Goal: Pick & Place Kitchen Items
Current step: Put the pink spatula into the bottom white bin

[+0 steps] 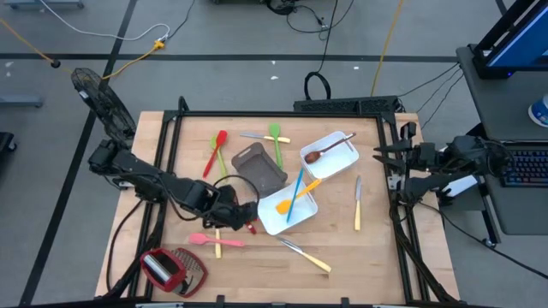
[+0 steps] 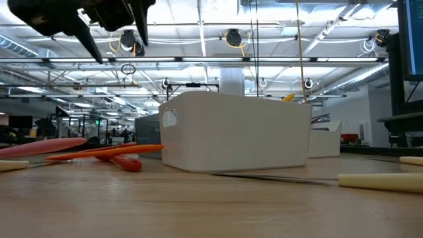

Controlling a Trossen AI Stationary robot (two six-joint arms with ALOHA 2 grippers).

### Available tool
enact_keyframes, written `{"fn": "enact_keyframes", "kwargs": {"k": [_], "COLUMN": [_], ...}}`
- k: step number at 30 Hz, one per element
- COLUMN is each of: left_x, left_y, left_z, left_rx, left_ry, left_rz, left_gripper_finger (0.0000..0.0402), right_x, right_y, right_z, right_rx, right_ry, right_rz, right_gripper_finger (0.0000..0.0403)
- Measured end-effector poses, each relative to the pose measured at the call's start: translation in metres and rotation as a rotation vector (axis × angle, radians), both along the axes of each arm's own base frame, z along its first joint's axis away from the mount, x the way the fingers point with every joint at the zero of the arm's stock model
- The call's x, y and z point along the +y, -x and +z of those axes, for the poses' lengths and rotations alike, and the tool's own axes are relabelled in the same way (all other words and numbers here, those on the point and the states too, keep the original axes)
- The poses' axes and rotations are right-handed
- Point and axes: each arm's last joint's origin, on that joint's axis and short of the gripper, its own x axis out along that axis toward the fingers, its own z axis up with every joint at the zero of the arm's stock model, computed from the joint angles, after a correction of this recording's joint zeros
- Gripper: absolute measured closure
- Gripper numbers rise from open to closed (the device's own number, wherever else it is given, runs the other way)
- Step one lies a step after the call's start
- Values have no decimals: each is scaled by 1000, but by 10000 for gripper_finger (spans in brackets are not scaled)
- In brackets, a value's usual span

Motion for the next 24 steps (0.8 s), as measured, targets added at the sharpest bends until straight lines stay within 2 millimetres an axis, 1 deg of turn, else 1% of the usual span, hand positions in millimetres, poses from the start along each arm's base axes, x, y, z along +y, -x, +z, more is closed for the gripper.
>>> {"fn": "enact_keyframes", "kwargs": {"k": [4, 6, 8, 11, 13, 21, 24], "left_x": [-11, -15, -16, -17, -17, -9, -8], "left_y": [0, -1, -2, 0, 2, 19, 20], "left_z": [3, 4, 5, 4, 3, -5, -6], "left_rx": [-60, -89, -96, -64, -39, 147, 141], "left_ry": [-42, -39, 1, 77, 90, 29, -8], "left_rz": [-149, -176, -119, 27, 75, 182, 174], "left_gripper_finger": [124, 124, 124, 124, 124, 124, 124], "right_x": [0, 0, 0, 0, 0, 0, 0], "right_y": [0, 0, 0, 0, 0, 0, 0], "right_z": [0, 0, 0, 1, 1, 1, 1], "right_rx": [2, 2, -1, -4, -4, -4, -4], "right_ry": [24, 28, 29, 28, 28, 28, 28], "right_rz": [-2, -3, -3, -3, -3, -4, -4], "right_gripper_finger": [330, 330, 330, 330, 330, 330, 330]}}
